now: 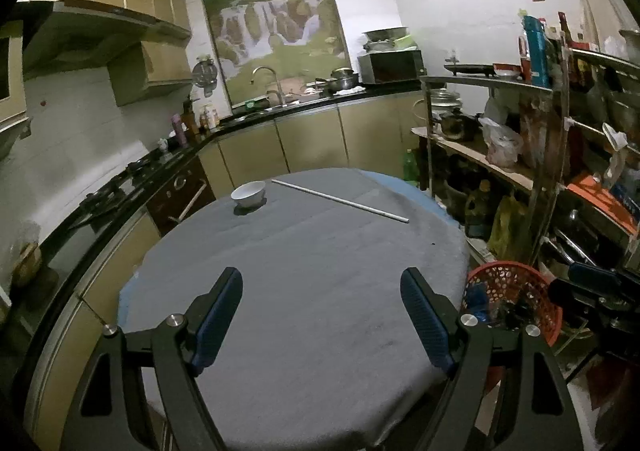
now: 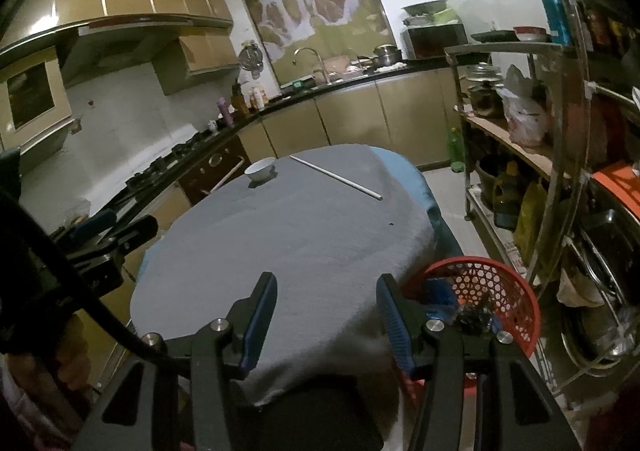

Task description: Collect trash

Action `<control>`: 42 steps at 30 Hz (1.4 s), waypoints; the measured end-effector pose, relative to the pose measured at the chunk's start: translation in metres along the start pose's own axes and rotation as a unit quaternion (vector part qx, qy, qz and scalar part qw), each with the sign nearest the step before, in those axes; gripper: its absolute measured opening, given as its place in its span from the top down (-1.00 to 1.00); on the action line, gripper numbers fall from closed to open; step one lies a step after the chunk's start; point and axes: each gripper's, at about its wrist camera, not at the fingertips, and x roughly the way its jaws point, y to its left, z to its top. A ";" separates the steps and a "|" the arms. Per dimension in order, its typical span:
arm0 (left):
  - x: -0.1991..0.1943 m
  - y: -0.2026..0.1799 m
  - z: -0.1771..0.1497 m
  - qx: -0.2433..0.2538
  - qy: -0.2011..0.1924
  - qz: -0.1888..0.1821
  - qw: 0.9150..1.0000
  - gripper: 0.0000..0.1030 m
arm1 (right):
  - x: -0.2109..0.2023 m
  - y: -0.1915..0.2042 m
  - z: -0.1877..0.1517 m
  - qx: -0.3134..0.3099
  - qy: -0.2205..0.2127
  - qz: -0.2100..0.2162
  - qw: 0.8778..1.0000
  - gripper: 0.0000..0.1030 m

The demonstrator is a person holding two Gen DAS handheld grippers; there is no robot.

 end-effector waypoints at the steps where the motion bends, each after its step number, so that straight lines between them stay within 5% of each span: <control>1: -0.003 0.001 -0.001 -0.001 -0.001 0.001 1.000 -0.59 | -0.001 0.003 0.000 -0.002 -0.001 -0.002 1.000 -0.08; 6: -0.023 0.015 -0.007 -0.009 -0.017 0.021 1.000 -0.77 | -0.007 0.012 0.001 0.001 -0.002 -0.003 1.000 -0.09; 20: -0.040 0.057 -0.018 -0.057 -0.034 0.057 0.996 -0.78 | -0.004 0.072 -0.007 -0.049 -0.022 0.023 0.998 -0.10; 42: -0.042 0.070 -0.025 -0.091 -0.027 0.077 0.993 -0.79 | 0.000 0.090 -0.011 -0.063 -0.028 0.032 0.997 -0.11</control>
